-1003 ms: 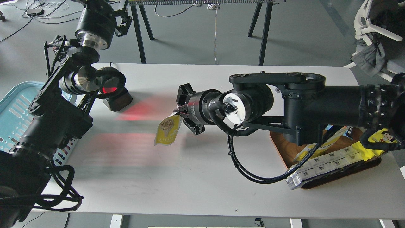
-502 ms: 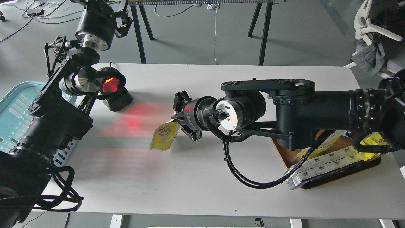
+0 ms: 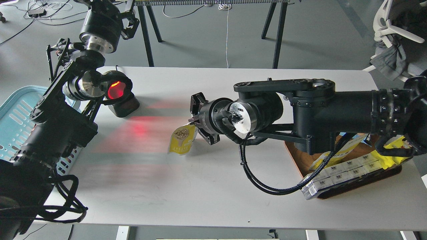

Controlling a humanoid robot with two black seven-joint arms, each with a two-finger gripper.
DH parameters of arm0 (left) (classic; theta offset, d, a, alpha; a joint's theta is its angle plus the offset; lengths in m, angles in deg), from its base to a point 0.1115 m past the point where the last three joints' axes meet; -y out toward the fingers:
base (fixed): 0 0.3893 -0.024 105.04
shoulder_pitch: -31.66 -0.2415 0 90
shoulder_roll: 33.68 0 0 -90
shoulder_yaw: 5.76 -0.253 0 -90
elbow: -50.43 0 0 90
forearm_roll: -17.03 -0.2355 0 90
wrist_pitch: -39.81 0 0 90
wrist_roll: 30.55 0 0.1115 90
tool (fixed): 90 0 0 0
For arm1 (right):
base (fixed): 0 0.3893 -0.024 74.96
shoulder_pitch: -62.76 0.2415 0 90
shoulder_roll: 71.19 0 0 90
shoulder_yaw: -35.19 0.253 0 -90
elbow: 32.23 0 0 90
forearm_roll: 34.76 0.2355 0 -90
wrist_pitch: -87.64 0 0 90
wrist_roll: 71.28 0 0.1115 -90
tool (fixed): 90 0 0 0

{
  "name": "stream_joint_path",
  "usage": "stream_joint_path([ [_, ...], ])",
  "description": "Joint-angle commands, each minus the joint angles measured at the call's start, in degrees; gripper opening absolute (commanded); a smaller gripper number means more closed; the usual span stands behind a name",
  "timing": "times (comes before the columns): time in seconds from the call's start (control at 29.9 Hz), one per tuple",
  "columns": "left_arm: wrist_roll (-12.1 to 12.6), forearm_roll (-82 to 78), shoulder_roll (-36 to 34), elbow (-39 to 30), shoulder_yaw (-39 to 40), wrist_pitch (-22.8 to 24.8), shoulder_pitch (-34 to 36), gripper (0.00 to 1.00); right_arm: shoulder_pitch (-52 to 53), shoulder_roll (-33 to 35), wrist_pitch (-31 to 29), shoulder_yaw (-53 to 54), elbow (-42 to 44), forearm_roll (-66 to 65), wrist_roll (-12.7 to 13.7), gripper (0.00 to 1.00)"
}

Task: Scan snack and place in basket
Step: 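Lift the yellow packet and carry it toward the barcode scanner, then set the packet upright on the table and withdraw the right gripper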

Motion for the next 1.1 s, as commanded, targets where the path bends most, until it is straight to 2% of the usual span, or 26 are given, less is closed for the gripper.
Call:
stream_joint_path([
  [0.0, 0.00, 0.00, -0.08, -0.02, 0.01, 0.01, 0.00, 1.00, 0.53, 0.06, 0.00, -0.74, 0.47, 0.00, -0.01, 0.40],
  [0.07, 0.00, 0.00, -0.08, -0.02, 0.01, 0.01, 0.00, 1.00, 0.88, 0.15, 0.00, -0.74, 0.56, 0.00, -0.01, 0.57],
  [0.17, 0.00, 0.00, -0.16, 0.07, 0.01, -0.08, 0.00, 1.00, 1.06, 0.50, 0.00, -0.74, 0.56, 0.00, -0.09, 0.75],
  [0.23, 0.00, 0.00, -0.25, -0.01, 0.01, -0.08, 0.00, 1.00, 1.32, 1.12, 0.00, -0.74, 0.56, 0.00, -0.36, 0.95],
  [0.27, 0.00, 0.00, -0.25, -0.02, 0.01, -0.08, 0.00, 1.00, 1.32, 1.55, 0.00, -0.74, 0.65, 0.00, -0.45, 0.98],
  [0.6, 0.88, -0.09, -0.95, 0.95, 0.01, 0.01, 0.70, 1.00, 3.69, 7.09, 0.00, 0.40, -0.14, -0.18, -0.89, 0.99],
  [0.74, 1.06, -0.27, -3.32, 1.13, -0.17, -0.43, 0.71, 1.00, 4.49, 13.23, -2.33, 3.82, -0.06, -0.27, -1.76, 0.99],
  [0.87, 0.97, -0.79, -6.48, 0.25, -2.53, -0.70, 1.14, 1.00, 3.26, 21.40, -7.51, 9.00, 0.91, -1.06, -3.96, 0.99],
  [0.97, 0.88, -1.58, -11.66, -1.59, -7.53, -0.78, 2.90, 1.00, -0.86, 26.33, -14.09, 14.89, 3.89, -1.59, -6.07, 0.99],
  [1.07, 0.79, -5.26, -18.25, -4.84, -13.86, -0.70, 5.00, 1.00, -7.62, 30.38, -22.18, 23.49, 8.54, -1.59, -6.51, 0.99],
])
